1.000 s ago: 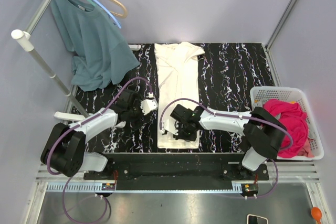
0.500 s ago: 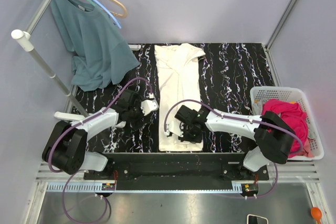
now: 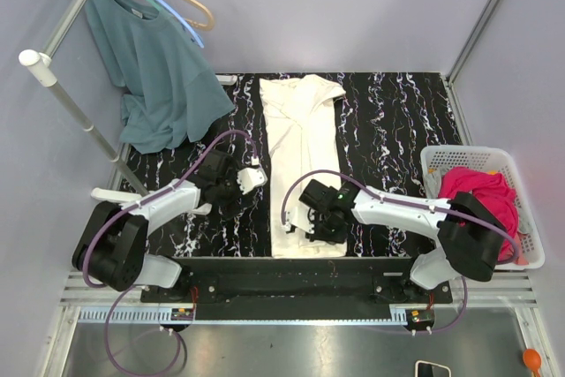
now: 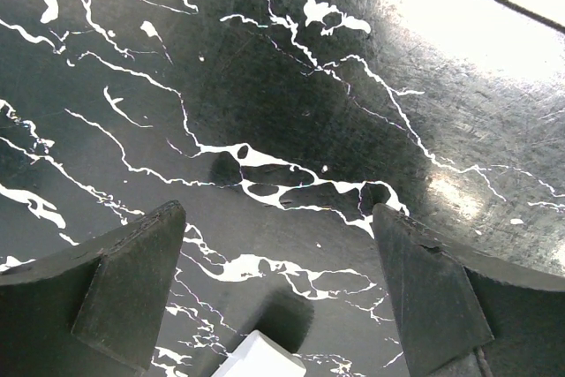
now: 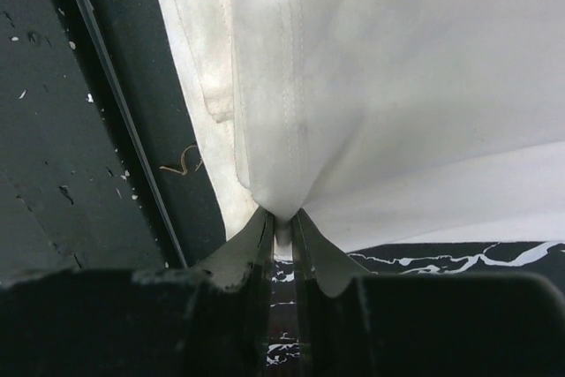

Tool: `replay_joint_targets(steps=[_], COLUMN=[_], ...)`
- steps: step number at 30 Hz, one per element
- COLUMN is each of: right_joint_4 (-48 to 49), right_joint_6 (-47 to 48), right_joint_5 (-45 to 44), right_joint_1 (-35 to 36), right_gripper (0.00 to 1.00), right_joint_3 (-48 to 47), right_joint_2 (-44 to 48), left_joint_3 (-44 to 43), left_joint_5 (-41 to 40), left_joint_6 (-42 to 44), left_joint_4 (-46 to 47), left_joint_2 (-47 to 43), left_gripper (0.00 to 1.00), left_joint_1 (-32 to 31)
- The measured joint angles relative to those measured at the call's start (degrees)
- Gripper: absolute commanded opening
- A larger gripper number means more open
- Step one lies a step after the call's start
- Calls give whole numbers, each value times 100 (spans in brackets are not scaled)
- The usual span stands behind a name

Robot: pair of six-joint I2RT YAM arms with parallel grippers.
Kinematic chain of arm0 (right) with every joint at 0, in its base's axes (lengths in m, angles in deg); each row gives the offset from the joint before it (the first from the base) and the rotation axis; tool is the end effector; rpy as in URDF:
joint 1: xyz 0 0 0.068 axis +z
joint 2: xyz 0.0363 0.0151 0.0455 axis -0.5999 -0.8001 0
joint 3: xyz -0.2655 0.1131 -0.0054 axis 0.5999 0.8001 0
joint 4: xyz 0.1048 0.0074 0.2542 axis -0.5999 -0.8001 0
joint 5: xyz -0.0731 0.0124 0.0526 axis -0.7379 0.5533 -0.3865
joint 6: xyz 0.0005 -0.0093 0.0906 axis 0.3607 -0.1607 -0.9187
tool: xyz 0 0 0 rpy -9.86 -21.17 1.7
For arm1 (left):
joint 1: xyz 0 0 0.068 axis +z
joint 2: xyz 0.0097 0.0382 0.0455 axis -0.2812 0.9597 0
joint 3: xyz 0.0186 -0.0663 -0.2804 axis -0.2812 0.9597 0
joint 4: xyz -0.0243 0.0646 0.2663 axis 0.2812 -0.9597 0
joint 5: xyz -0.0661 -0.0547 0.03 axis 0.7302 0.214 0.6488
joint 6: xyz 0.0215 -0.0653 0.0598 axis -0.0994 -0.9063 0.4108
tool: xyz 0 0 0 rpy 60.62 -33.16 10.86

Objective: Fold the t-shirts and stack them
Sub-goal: Fold the tshirt

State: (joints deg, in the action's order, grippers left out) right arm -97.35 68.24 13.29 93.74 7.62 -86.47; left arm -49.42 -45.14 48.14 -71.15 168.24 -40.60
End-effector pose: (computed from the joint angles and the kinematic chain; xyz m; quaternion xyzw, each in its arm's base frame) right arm 0.1408 0.2371 0.1438 -0.7033 0.7004 0.0907 0.0809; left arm 0.2458 -0.1298 0.1318 0.5314 0.7992 -0.0666 0.2727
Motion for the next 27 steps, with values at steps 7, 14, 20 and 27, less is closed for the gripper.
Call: replay_joint_targets(steps=[7, 14, 20, 27], right_joint_4=[-177, -225, -258, -269], right_joint_6=[-4, -26, -90, -151], right_joint_5=[-26, -66, -72, -87], right_joint_1=[0, 0, 2, 2], right_gripper=[22, 42, 71, 78], right_joint_3=[0, 144, 321, 330], right_joint_2=[140, 179, 179, 179], left_joint_3=[-4, -22, -24, -26], left_joint_5=[0, 0, 0, 0], left_joint_6=[0, 0, 0, 24], left_joint_4=[-57, -83, -85, -83], left_joint_2=[22, 50, 50, 59], left_gripper=[92, 92, 92, 92], left_joint_1=[0, 0, 0, 0])
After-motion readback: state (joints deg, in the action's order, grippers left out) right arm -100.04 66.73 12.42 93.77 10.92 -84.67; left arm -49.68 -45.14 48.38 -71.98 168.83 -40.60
